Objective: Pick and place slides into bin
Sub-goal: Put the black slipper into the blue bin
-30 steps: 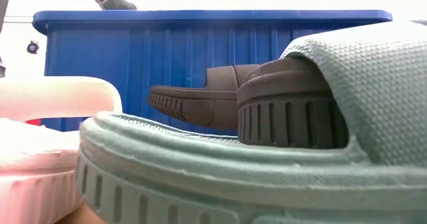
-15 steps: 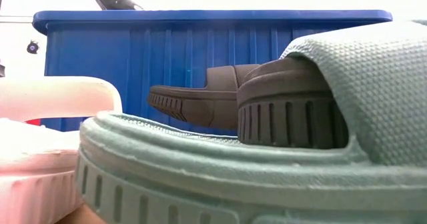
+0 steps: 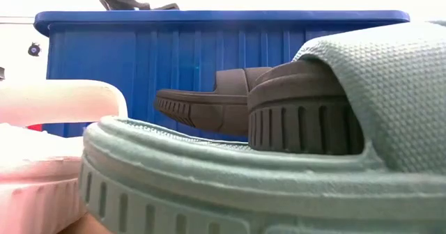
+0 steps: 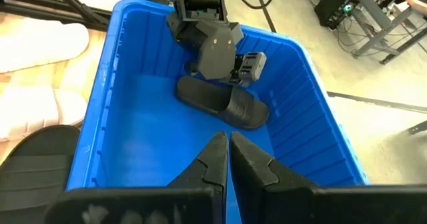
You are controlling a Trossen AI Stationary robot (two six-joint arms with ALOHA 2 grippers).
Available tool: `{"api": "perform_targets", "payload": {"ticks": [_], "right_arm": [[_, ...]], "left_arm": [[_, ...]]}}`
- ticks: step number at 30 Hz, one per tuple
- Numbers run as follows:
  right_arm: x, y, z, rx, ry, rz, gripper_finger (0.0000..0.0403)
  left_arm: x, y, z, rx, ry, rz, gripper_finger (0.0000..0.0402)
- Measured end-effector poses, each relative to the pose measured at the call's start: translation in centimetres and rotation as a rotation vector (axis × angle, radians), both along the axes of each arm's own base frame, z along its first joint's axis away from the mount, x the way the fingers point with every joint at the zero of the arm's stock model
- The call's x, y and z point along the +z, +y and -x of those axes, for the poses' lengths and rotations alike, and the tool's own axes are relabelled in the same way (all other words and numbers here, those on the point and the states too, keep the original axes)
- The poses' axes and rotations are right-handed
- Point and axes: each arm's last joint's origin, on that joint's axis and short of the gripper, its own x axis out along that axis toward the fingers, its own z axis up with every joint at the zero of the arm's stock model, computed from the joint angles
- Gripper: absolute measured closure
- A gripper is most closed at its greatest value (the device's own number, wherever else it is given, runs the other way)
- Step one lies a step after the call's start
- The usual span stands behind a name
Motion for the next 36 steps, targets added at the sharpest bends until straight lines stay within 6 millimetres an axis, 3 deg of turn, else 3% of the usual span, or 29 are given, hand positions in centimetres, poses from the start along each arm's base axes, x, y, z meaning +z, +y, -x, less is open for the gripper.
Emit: {"api": "perform_targets", "payload": {"ticks": [17, 24, 29, 36], "right_arm": [[-0.2, 0.2, 0.4, 0.049, 0.035, -0.065, 0.0394], [-0.3, 0.2, 0.5, 0.046, 0.039, -0.068, 0.0394], [-0.2, 0.2, 0.8, 0.032, 0.040, -0.089, 0.0394], [1.2, 0.1, 3.8, -0.027, -0.032, -0.204, 0.0394]], "left_arm": [[0.4, -0.4, 0.0, -0.087, -0.058, 0.121, 0.0292], [1.9, -0.3, -0.9, -0.165, -0.212, 0.102, 0.0292], [4.7, -0.2, -2.2, -0.343, -0.267, -0.080, 0.0292], [11.1, -1.0, -3.5, -0.668, -0.428, -0.597, 0.0292]]}}
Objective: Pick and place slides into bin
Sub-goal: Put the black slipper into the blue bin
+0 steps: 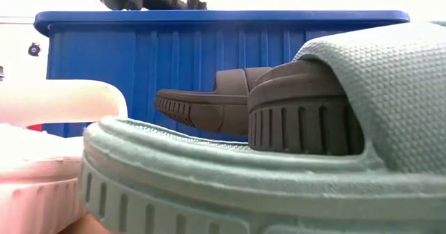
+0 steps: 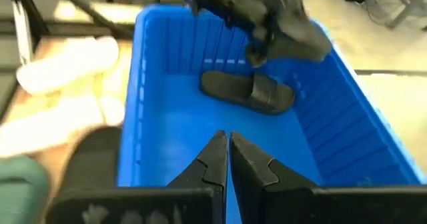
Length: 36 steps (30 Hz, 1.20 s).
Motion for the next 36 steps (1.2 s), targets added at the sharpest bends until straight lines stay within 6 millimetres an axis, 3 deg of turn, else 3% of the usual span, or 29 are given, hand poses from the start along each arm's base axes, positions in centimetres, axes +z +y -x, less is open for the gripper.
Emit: {"api": "perform_targets", "payload": {"ticks": [6, 12, 23, 28, 36], "right_arm": [[0.5, 1.6, 2.8, 0.053, -0.028, -0.155, 0.0394], [-1.6, 4.9, 4.1, 0.140, 0.098, -0.194, 0.0394], [-5.2, 10.2, 6.4, 0.073, 0.089, -0.206, 0.0394], [-7.0, 12.0, 6.1, 0.009, 0.012, -0.312, 0.0394], [-9.6, 15.1, 3.7, -0.080, -0.096, -0.594, 0.0394]], "left_arm": [[2.9, -1.5, 0.2, -0.209, -0.197, -0.247, 0.0292], [3.3, -3.7, -0.3, -0.281, -0.216, -0.252, 0.0292], [5.6, -9.7, -0.7, -0.512, -0.293, -0.360, 0.0292], [7.0, -12.7, -0.3, -0.728, -0.357, -0.453, 0.0292], [6.5, -16.7, 0.2, -1.085, -0.355, -0.464, 0.0292]]}}
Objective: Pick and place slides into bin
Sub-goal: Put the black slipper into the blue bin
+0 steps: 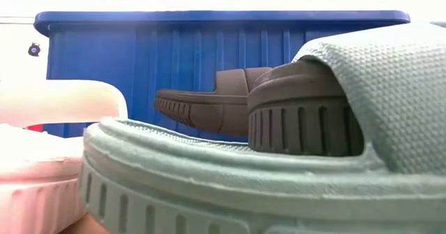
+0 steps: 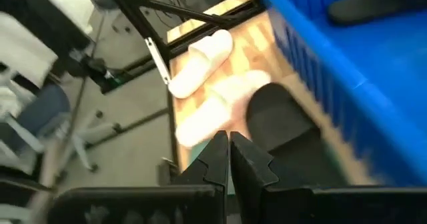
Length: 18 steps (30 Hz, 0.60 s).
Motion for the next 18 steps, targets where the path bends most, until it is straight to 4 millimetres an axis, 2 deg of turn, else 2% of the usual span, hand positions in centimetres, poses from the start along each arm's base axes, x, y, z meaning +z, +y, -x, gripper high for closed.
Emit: {"api": "perform_targets", "payload": {"ticks": [7, 12, 18], "right_arm": [[-3.2, 2.3, -2.8, -0.223, 0.091, -0.201, 0.0394], [-5.5, 3.9, -5.5, -0.427, 0.113, -0.342, 0.0394], [-7.0, 5.8, -9.4, -0.512, 0.137, -0.386, 0.0394]], "left_arm": [[-0.7, -2.8, 0.9, -0.107, 0.128, -0.066, 0.0292], [-0.3, -4.5, 3.2, -0.170, 0.173, -0.176, 0.0292], [1.1, -5.1, 6.5, -0.176, 0.155, -0.272, 0.0292]]}}
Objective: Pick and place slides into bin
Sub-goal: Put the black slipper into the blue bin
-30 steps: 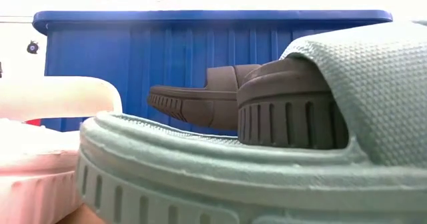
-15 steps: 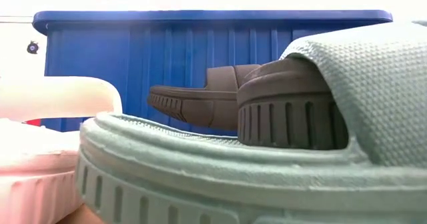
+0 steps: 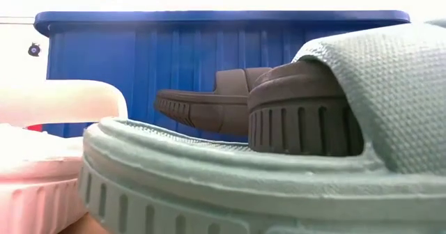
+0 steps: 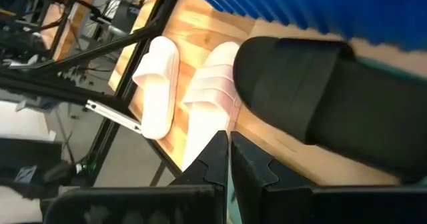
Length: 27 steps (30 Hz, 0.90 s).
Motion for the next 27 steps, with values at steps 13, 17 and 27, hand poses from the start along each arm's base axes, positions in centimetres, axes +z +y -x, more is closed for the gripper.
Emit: {"api": "perform_targets", "payload": {"ticks": [13, 17, 27], "right_arm": [[-3.4, -0.4, -4.9, -0.032, 0.198, -0.074, 0.0365], [-3.7, -1.1, -4.7, -0.040, 0.224, -0.064, 0.0326], [-4.9, -2.0, -4.2, -0.081, 0.314, -0.079, 0.0205]], "left_arm": [[1.1, -0.1, 3.1, -0.023, -0.062, 0.016, 0.0292], [0.6, -0.8, 3.3, -0.045, -0.025, -0.005, 0.0292], [-0.9, -1.8, 3.6, 0.015, 0.134, -0.042, 0.0292]]}}
